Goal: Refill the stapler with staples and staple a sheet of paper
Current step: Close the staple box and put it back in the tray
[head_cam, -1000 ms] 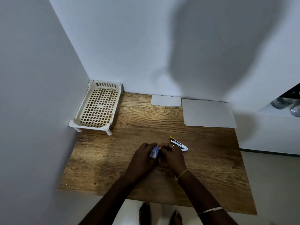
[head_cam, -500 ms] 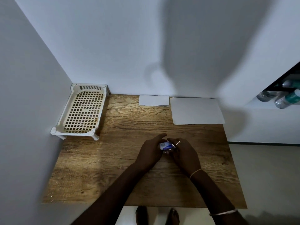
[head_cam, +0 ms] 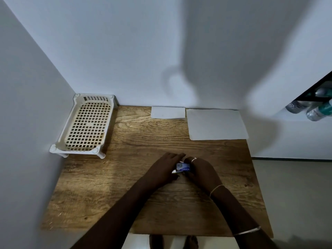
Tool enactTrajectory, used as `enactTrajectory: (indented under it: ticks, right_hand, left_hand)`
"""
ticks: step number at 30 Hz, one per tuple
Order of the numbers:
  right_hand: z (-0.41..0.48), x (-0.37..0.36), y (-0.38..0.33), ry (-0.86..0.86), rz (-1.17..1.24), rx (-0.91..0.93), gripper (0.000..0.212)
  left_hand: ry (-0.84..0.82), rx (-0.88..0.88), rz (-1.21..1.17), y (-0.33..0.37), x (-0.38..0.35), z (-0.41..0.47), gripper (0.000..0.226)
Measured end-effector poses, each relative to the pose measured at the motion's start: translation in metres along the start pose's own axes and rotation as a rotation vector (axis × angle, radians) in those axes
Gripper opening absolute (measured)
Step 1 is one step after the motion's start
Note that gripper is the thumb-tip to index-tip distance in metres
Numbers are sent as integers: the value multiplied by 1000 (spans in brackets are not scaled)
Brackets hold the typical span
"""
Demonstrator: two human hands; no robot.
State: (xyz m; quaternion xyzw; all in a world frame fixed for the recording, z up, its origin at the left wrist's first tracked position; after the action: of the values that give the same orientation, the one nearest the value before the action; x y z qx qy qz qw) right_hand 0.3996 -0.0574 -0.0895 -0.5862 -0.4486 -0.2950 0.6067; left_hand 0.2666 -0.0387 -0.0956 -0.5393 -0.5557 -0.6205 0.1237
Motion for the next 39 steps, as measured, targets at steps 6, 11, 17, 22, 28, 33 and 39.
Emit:
enactTrajectory:
  ticks: [6,11,17,22,28,33,39]
  right_hand:
    - [6,-2,-7,-36,1,77,41]
    - [14,3,-25,-17,56,151,38]
    - [48,11,-75,15,123,240,34]
    - [99,17,-139,65,195,348,24]
    - [154,13,-210,106,301,397,28]
    - [209,6,-260,82,250,472,23]
    - [271,-9,-288,59,110,469,34]
  left_hand:
    - [66,33,-37,-2,5,-2,71]
    - [121,46,-54,-14,20,-11,68]
    - [251,63,-65,-42,75,-27,68]
    - [383,49,18,-75,144,-50,68]
    - [493,139,105,-132,216,-68,68]
    - [573,192,38,-177,263,-70,54]
    - [559,236,50,-227,289,-50,36]
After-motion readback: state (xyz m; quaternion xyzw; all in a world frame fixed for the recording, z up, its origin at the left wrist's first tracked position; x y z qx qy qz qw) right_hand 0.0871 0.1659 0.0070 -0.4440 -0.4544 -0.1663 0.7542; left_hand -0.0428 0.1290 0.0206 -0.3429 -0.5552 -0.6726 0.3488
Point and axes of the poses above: each hand's wrist, its own z-axis towards the middle knuckle, its own x-axis out of the back of the hand, y = z × x, the point moved 8 cm from there along z, towards the middle knuckle, and after that the axes turned 6 degrees about x, right-handed, at the moved point
